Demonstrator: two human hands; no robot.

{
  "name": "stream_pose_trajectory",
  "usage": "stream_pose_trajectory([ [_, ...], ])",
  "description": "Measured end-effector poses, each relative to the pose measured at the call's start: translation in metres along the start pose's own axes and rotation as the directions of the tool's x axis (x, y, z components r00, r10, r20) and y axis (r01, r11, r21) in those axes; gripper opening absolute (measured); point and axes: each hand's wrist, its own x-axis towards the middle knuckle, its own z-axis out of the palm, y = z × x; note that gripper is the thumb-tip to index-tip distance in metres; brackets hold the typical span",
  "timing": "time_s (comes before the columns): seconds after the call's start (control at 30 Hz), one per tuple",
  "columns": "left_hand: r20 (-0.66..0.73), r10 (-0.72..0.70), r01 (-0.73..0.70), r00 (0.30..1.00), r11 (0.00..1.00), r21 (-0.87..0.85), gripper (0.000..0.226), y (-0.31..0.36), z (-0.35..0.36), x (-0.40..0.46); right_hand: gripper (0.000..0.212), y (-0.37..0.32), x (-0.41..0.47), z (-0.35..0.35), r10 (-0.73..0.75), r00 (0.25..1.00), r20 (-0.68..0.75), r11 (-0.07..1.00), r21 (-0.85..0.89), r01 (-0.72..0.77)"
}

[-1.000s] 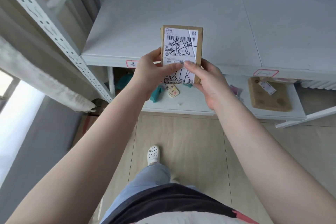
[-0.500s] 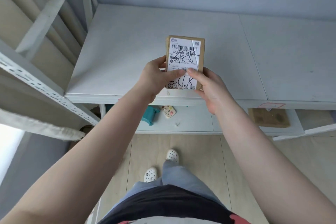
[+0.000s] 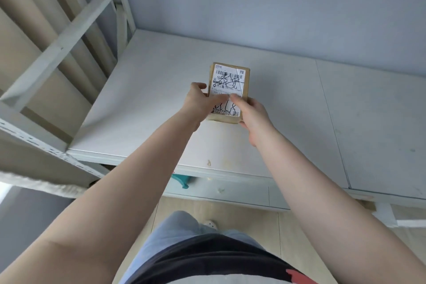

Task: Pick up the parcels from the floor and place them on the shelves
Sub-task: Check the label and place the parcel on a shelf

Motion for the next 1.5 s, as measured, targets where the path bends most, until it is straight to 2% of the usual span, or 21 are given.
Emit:
stream_pose_trajectory([
  [0.07,-0.013,0.016,-0.016,1.000,1.000,-0.009,0.066,0.002,0.001,0.012,0.054,-0.001,0.015,0.009,-0.021,0.998,-0.059,1.000,-0.005,0.021],
  [0.1,-0.011,0.025,-0.025,1.000,1.000,-0.013,0.064,0.003,0.001,0.019,0.058,-0.001,0.022,0.013,-0.037,0.996,-0.083,0.999,0.001,0.037],
  [0.23,0.092,0.029,-0.029,0.995,1.000,-0.001,0.068,0.004,-0.004,0.042,0.048,0.002,0.045,0.018,-0.111,0.992,-0.055,0.993,0.022,0.112],
  [0.33,0.137,0.041,-0.050,0.990,0.997,0.065,0.059,-0.002,-0.009,0.057,0.036,0.005,0.053,0.015,-0.169,0.985,0.017,0.985,-0.034,0.170],
  [0.4,0.150,0.048,-0.058,0.987,0.996,0.066,0.054,-0.007,-0.012,0.064,0.040,0.007,0.057,0.014,-0.203,0.979,0.028,0.976,-0.076,0.205],
  [0.5,0.167,0.060,-0.073,0.984,0.995,0.069,0.061,-0.010,-0.017,0.070,0.041,0.013,0.064,0.013,-0.243,0.970,0.014,0.967,-0.081,0.243],
  [0.6,0.170,0.101,-0.121,0.980,0.986,0.112,0.068,-0.014,-0.019,0.075,0.051,0.015,0.068,0.012,-0.277,0.961,0.013,0.955,-0.107,0.277],
  [0.73,0.083,0.185,-0.198,0.979,0.964,0.180,0.077,-0.023,-0.018,0.086,0.060,0.021,0.077,0.009,-0.332,0.943,0.023,0.930,-0.159,0.331],
  [0.87,0.069,0.246,-0.256,0.967,0.938,0.232,0.064,-0.023,-0.014,0.093,0.065,0.021,0.090,0.007,-0.364,0.932,-0.008,0.888,-0.304,0.344],
  [1.0,0.069,0.256,-0.265,0.964,0.929,0.257,0.055,-0.021,-0.013,0.101,0.056,0.018,0.097,0.004,-0.385,0.923,-0.008,0.841,-0.415,0.347],
  [1.2,0.084,0.249,-0.263,0.965,0.921,0.289,0.049,-0.016,-0.009,0.119,0.049,0.011,0.115,0.001,-0.387,0.922,0.004,0.825,-0.444,0.348],
  [1.4,0.079,0.220,-0.234,0.972,0.925,0.298,0.064,-0.007,-0.004,0.132,0.039,-0.001,0.125,-0.003,-0.376,0.927,0.004,0.794,-0.515,0.324],
  [1.5,0.072,0.215,-0.227,0.974,0.925,0.306,0.064,-0.006,-0.001,0.137,0.037,-0.007,0.129,-0.007,-0.366,0.931,0.002,0.784,-0.539,0.309],
])
